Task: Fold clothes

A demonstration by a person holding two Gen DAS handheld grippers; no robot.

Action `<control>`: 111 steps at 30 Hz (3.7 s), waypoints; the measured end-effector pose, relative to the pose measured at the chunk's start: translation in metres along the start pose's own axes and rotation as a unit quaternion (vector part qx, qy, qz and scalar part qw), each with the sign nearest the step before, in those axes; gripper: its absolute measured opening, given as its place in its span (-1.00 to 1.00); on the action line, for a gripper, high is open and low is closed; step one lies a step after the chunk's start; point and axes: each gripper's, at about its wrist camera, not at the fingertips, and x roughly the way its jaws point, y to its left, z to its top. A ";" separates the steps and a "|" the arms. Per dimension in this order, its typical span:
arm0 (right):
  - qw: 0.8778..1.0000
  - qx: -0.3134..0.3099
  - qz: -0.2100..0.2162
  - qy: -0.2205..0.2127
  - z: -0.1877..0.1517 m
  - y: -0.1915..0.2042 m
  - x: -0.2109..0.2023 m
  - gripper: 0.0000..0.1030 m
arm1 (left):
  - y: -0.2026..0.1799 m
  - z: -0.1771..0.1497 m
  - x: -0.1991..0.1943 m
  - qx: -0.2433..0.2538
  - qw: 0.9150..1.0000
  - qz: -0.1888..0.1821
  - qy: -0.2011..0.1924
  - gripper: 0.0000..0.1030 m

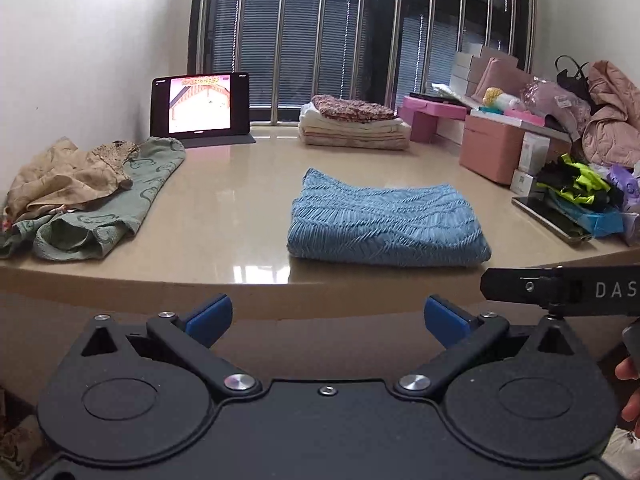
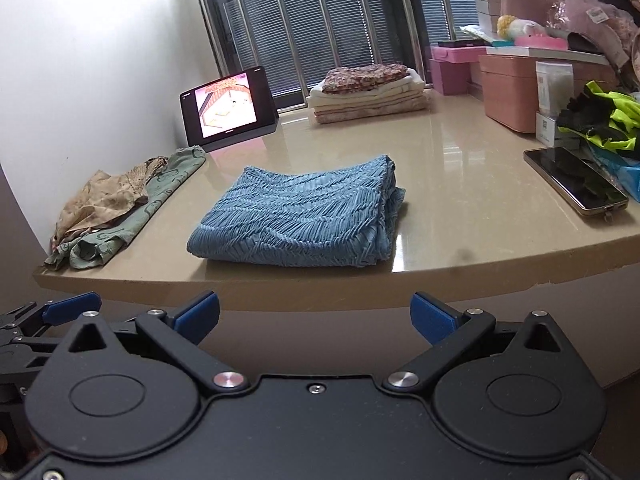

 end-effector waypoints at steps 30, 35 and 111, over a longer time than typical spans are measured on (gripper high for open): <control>1.000 0.000 0.002 0.022 -0.005 0.002 0.007 0.99 | 0.006 -0.006 0.010 -0.016 0.999 -0.016 0.031 1.00; 1.000 0.003 0.002 0.028 -0.005 0.000 0.011 0.99 | 0.008 -0.007 0.015 -0.020 0.999 -0.021 0.041 1.00; 0.995 0.083 0.046 0.011 0.063 -0.064 0.133 -0.43 | 0.026 0.087 0.184 -0.092 0.979 -0.128 0.130 -0.42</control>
